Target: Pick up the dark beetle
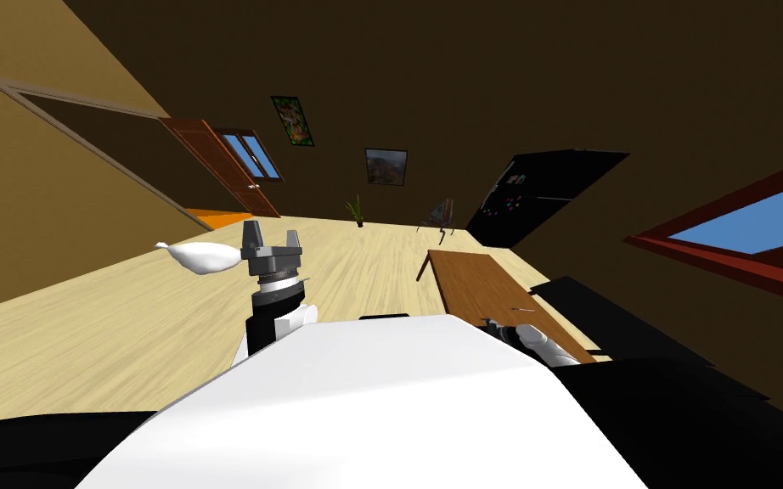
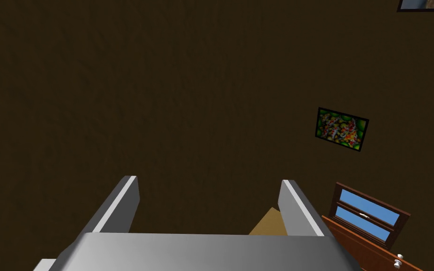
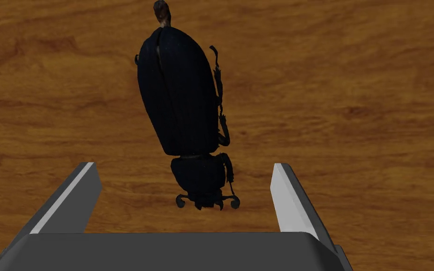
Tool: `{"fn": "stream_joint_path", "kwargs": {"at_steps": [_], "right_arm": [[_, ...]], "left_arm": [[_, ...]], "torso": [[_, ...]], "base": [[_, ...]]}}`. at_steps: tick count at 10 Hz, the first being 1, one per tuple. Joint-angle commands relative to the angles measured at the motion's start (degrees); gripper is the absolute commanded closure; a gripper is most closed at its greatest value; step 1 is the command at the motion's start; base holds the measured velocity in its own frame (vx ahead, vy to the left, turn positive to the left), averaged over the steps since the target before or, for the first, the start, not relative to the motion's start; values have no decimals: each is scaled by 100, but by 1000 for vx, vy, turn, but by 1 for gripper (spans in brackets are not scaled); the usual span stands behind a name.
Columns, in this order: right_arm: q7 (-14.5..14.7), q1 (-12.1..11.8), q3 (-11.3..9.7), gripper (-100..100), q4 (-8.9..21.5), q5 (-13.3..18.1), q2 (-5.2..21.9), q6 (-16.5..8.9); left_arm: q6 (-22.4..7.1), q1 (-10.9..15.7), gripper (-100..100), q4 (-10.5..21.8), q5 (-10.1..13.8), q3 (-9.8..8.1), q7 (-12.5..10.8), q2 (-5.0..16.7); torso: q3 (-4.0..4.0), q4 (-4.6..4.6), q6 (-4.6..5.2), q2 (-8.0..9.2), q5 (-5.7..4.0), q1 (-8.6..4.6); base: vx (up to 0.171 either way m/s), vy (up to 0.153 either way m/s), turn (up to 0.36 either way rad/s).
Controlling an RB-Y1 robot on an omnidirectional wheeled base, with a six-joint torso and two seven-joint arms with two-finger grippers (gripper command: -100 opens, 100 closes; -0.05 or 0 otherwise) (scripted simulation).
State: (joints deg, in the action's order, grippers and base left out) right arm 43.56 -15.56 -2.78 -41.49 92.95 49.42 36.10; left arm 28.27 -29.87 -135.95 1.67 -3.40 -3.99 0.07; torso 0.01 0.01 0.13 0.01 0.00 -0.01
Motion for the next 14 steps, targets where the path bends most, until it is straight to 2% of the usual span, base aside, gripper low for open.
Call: {"fn": "stream_joint_path", "kwargs": {"at_steps": [1,2,6,8,9,10,11,13,14], "right_arm": [[-27,45,-57,-100,136,286,50,-12],[-27,45,-57,-100,136,369,50,-12],[145,240,-202,-100,623,1073,62,-10],[183,285,-250,-100,727,1234,38,-11],[226,288,-221,-100,735,1159,50,2],[221,288,-225,0,736,1170,49,1],[103,371,-324,-100,917,1190,-120,-175],[32,421,-384,-100,1026,1203,-221,-280],[61,401,-358,-100,983,1196,-184,-233]], "left_arm": [[0,0,0,0,0,0,0,0],[0,0,0,0,0,0,0,0],[0,0,0,0,0,0,0,0],[0,0,0,0,0,0,0,0],[0,0,0,0,0,0,0,0],[0,0,0,0,0,0,0,0],[0,0,0,0,0,0,0,0],[0,1,0,0,0,0,0,0],[0,0,0,0,0,0,0,0]], "torso": [[0,0,0,0,0,0],[0,0,-3,-1,0,1],[-3,-1,-2,-6,-1,-1],[-5,-2,-1,-9,-1,0],[-4,-2,0,-7,-1,0],[-3,-1,1,-5,0,1],[-2,-1,1,-4,0,2],[11,4,-1,19,-6,-22],[11,4,1,19,-6,-19]], "base": [[-6,-2,103],[-4,-4,71],[4,-5,127],[12,-5,56],[0,0,0],[0,0,0],[-46,-51,190],[-67,-61,129],[-23,-22,17]]}}
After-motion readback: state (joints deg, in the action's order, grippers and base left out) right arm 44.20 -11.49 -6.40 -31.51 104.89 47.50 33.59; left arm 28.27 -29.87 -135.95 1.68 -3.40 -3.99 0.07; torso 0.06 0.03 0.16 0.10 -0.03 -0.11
